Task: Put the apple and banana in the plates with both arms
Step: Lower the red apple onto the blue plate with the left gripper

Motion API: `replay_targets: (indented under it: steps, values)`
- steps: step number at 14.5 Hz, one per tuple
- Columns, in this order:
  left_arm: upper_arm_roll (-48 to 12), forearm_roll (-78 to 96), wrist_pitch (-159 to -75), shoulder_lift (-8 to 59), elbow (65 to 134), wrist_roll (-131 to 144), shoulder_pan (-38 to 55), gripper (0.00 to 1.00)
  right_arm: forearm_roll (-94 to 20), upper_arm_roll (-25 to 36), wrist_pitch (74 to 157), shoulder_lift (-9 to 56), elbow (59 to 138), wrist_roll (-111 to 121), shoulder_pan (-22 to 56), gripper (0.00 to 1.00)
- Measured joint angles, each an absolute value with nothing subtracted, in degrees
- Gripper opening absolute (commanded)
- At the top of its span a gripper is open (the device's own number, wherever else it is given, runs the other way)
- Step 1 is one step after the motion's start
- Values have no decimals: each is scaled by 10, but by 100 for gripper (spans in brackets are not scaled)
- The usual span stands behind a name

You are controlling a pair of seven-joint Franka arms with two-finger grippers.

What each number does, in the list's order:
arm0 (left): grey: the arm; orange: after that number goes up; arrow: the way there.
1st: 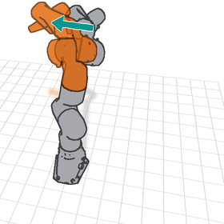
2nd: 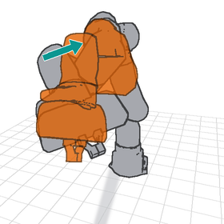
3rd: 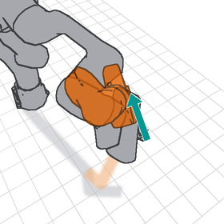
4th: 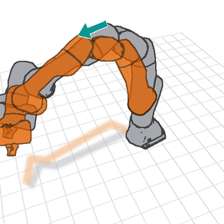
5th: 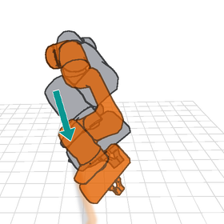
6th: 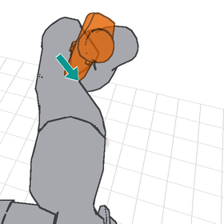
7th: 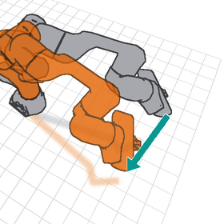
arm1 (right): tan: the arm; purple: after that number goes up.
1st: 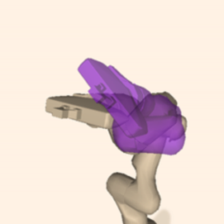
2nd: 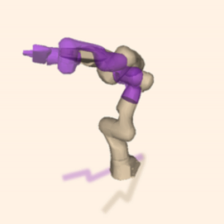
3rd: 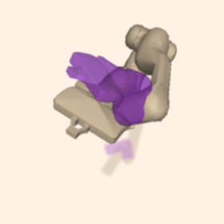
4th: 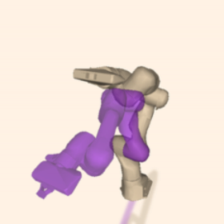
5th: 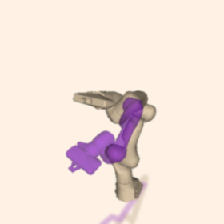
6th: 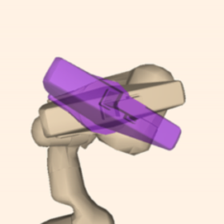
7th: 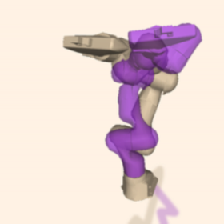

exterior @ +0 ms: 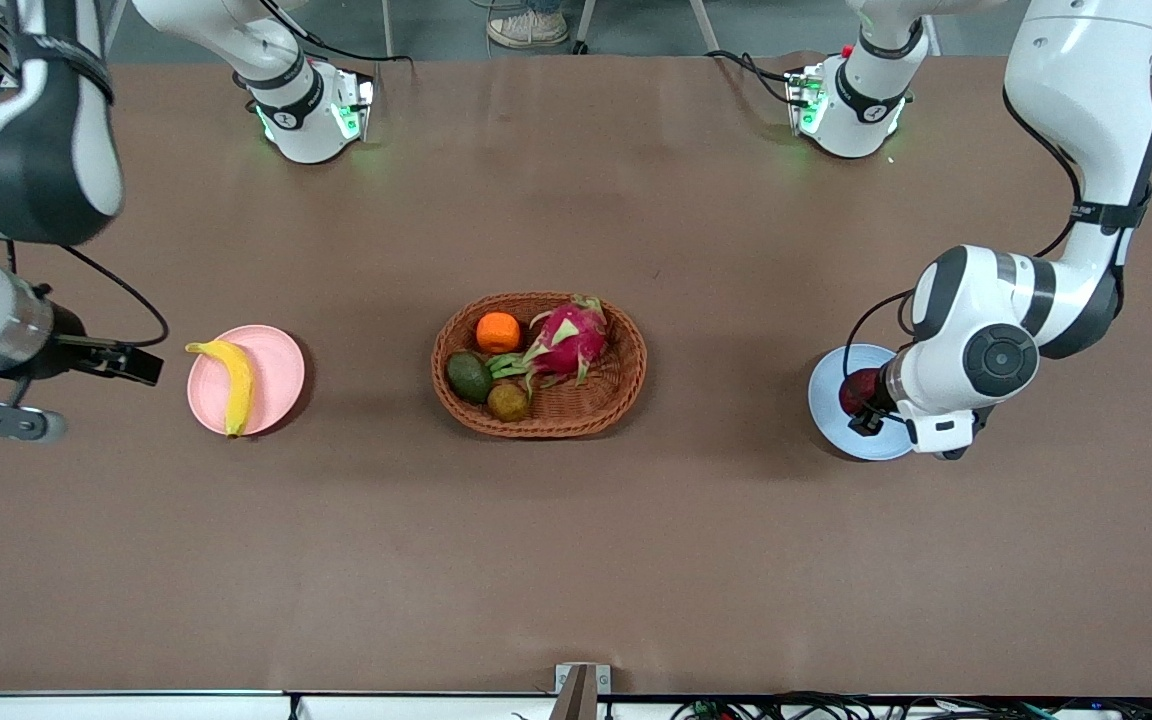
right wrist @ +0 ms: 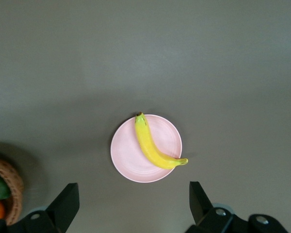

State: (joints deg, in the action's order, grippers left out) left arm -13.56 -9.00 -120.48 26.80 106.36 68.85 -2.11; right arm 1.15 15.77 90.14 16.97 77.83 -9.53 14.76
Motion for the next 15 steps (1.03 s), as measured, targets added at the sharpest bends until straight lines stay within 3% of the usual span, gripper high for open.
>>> replay_targets:
  steps: [5,9,12,13,15]
  values:
    - [-135,-153,-1217,304,1067,697,-28,32,3,161,900,140,775,-19,81,100]
    - [-136,-178,-1221,311,1066,698,-28,39,3,159,901,129,772,-16,72,100]
    - [-136,-190,-1221,311,1066,700,-28,74,3,158,901,121,756,-16,72,100]
    - [-137,-190,-1221,312,1065,700,-28,100,3,157,901,114,754,-16,71,100]
    - [-139,-190,-1221,312,1065,700,-27,100,3,135,900,102,754,-16,52,100]
